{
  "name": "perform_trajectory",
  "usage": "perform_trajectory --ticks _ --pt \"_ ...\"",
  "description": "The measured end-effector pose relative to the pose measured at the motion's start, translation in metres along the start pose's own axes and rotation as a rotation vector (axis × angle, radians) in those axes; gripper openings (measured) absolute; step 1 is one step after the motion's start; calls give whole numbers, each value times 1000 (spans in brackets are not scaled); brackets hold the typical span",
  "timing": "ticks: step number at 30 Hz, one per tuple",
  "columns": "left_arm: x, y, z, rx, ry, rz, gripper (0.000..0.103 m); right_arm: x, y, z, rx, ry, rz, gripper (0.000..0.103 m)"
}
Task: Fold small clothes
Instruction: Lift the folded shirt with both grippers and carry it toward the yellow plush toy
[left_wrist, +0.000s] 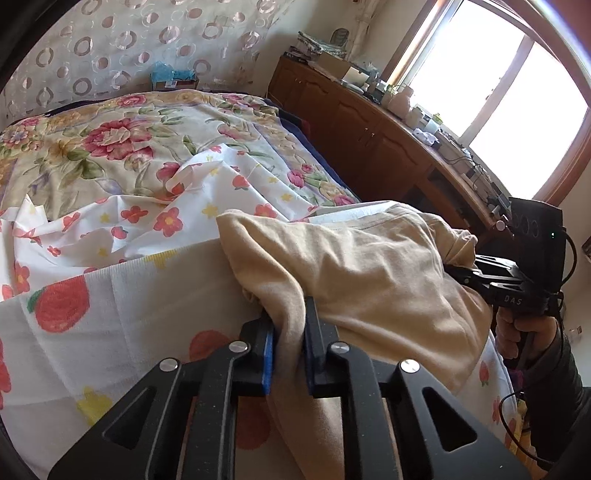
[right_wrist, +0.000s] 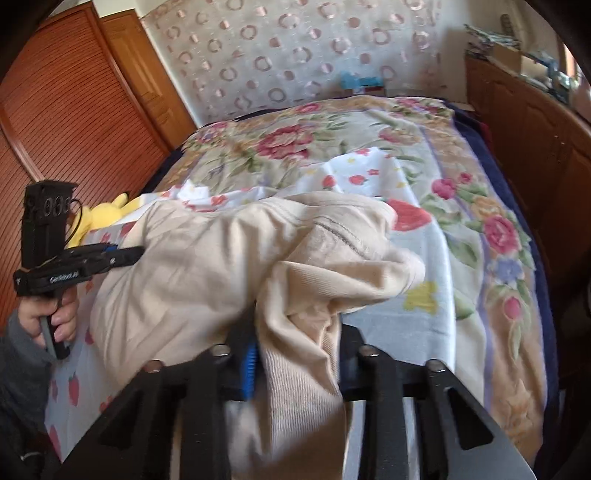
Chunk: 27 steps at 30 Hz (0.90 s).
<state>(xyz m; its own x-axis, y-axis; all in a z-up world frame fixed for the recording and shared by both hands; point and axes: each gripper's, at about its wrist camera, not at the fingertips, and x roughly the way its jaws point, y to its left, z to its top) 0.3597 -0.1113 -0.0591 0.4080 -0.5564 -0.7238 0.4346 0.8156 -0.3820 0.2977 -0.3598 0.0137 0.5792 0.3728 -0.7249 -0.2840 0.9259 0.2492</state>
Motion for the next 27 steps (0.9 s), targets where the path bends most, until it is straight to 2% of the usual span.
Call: perform_trajectory --ticks 2,8,12,15,20,27 --pt "-12 -4 -1 12 -33 -8 11 -4 2 1 -38 -19 -12 22" --pt "-72 -17 -9 27 -171 -12 11 -37 30 5 -129 -167 -42 20" --pt "-124 -10 -22 23 -273 23 11 -46 66 14 -226 -215 -28 20" --pt "-166 8 -41 9 -344 92 11 -40 93 25 -290 -223 3 20" --pt "-217 58 -81 -72 -410 209 11 -9 148 50 -410 -221 85 20" --pt "-255 128 -141 -229 -468 351 11 75 239 96 -613 -162 151 20"
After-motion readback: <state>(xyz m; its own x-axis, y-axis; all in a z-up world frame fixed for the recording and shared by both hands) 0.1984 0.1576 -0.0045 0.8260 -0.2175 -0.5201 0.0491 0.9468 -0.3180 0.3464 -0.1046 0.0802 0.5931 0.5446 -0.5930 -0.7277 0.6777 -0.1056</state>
